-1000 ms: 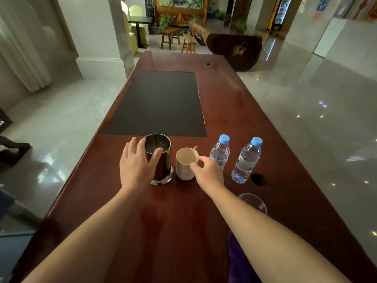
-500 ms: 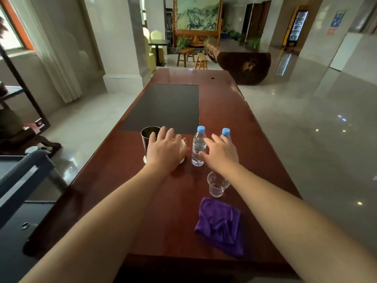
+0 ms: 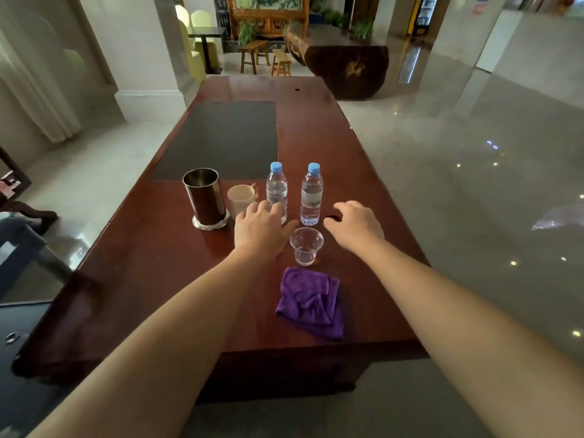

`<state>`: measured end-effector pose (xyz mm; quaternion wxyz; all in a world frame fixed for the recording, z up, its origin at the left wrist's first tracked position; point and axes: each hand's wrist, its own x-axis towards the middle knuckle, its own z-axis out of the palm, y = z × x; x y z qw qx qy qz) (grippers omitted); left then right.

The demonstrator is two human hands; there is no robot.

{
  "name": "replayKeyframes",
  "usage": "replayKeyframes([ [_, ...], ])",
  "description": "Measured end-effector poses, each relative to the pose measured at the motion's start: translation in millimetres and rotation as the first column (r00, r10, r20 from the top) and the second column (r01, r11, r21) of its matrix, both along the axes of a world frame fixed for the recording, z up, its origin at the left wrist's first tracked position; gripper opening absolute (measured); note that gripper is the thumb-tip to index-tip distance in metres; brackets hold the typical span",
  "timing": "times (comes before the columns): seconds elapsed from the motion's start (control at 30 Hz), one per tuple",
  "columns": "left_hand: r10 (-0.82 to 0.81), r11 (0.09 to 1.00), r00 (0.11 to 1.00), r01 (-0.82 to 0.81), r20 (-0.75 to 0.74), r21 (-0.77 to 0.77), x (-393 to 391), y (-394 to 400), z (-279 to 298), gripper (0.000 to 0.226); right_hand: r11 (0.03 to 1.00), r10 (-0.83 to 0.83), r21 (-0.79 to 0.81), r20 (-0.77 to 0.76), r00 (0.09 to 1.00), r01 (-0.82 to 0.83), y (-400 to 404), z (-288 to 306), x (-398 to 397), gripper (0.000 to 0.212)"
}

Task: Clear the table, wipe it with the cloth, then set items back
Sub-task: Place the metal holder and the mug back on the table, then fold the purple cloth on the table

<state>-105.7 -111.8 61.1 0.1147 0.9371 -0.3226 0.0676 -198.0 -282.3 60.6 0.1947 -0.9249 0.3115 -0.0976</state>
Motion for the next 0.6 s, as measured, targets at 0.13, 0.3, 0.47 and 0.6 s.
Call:
replayKeyframes([
  [0.13, 0.023, 1.000, 0.972, -0.026, -0.232, -0.011, -7, -3, -39, 0.060, 0.944, -0.156, 0.283, -0.063, 0.986, 0.168, -3, -42, -18, 0.058],
  [0.3, 0.163, 0.976, 0.747, -0.220, -0.644, -0.008, -6, -13, -96, 0.061, 0.796, -0.267, 0.498, -0.222, 0.938, 0.344, 4, -100, -33, 0.059],
  [0.47, 0.228, 0.943, 0.538, -0.329, -0.812, 0.047, -9, -21, -141, 0.063, 0.689, -0.337, 0.553, -0.328, 0.882, 0.469, 21, -144, -41, 0.052],
  [0.6, 0.249, 0.901, 0.418, -0.432, -0.873, 0.050, -11, -28, -156, 0.058, 0.624, -0.412, 0.590, -0.310, 0.857, 0.513, 32, -152, -29, 0.045],
])
